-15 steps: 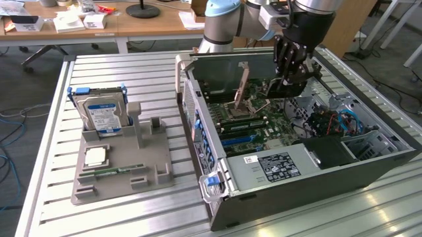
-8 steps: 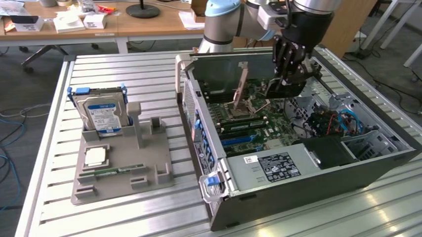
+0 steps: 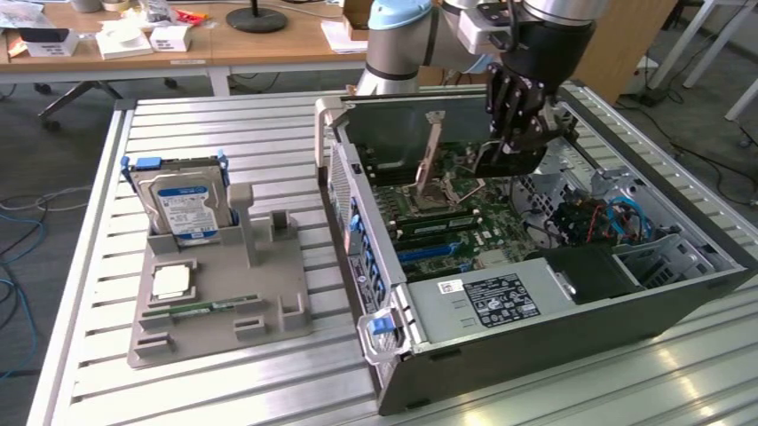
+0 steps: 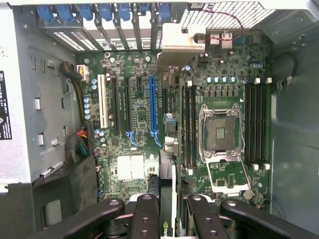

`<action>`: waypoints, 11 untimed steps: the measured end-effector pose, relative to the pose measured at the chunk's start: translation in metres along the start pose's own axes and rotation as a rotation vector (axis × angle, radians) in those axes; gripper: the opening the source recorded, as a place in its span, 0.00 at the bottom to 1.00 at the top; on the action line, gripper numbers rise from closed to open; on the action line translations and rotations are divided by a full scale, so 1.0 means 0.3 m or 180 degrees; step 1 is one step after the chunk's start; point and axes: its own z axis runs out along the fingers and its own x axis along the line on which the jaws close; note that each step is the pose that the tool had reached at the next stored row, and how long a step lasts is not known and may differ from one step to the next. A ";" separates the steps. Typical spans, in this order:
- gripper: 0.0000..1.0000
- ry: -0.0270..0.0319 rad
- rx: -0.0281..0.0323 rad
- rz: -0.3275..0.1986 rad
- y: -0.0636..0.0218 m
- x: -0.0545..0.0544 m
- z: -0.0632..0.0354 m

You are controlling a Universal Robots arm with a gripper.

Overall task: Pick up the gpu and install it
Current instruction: 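Insert the gpu into the slot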

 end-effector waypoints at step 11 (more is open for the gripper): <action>0.26 -0.0002 0.0021 -0.0001 0.028 0.002 -0.001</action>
